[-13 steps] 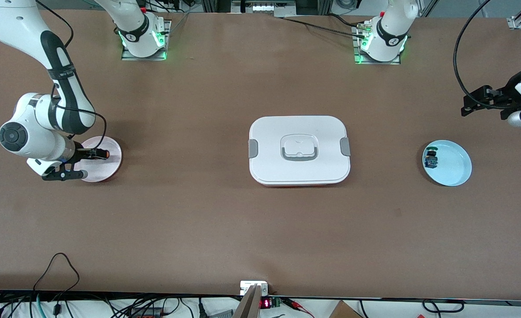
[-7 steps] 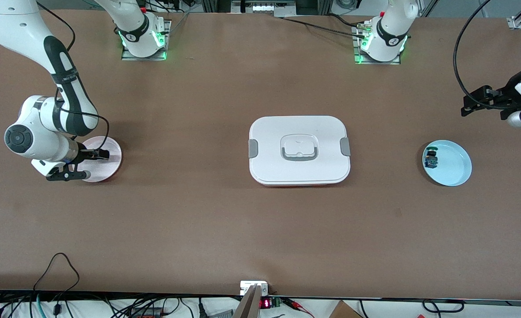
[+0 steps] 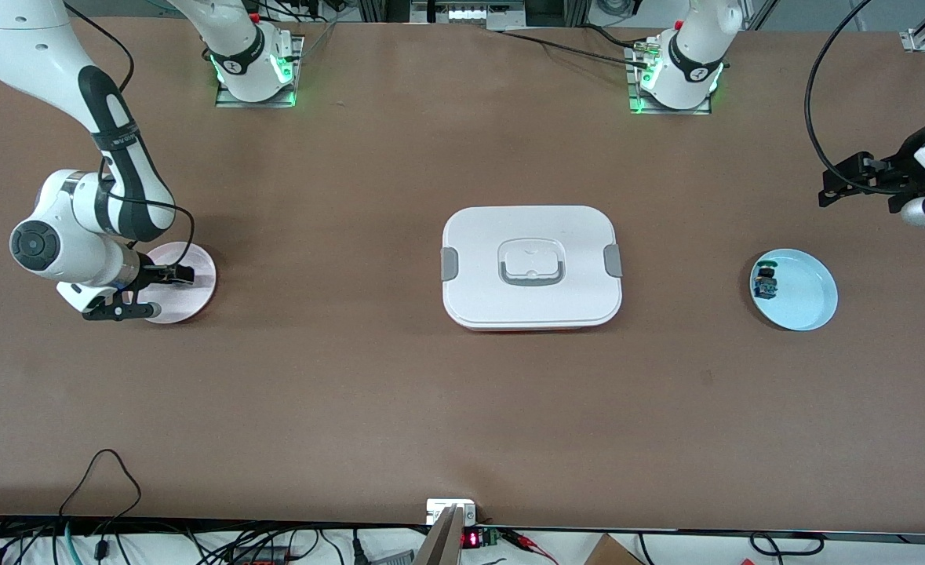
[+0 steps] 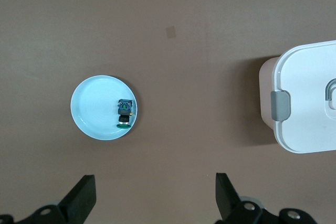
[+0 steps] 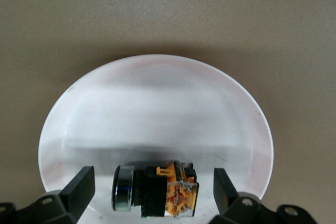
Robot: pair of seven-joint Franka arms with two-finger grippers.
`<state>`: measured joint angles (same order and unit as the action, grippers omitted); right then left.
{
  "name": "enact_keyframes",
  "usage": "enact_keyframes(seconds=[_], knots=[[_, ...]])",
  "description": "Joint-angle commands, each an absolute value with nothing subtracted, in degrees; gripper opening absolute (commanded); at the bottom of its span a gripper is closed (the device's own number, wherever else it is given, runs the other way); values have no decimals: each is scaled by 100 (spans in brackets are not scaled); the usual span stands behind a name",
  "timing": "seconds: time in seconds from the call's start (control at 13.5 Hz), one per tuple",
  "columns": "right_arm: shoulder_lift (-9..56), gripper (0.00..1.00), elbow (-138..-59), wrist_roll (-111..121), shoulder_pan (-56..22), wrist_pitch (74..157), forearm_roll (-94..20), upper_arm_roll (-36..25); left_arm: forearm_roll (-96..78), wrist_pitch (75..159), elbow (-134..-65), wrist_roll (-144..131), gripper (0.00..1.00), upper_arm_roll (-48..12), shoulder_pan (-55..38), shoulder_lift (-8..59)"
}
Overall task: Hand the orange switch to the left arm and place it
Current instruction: 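Close the right gripper on the orange switch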
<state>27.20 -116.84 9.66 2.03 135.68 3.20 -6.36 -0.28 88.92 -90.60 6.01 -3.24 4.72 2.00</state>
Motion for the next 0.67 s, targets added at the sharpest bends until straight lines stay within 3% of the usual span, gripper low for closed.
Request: enact_keyframes(seconds=[0.0, 0.59], knots=[[2725, 100, -11795, 1011, 272, 13746, 264, -571, 79, 8938, -9088, 642, 100, -369, 510, 167], [2637, 100, -11786, 1002, 255, 13667, 264, -571, 88, 8938, -9088, 642, 100, -387, 501, 167]])
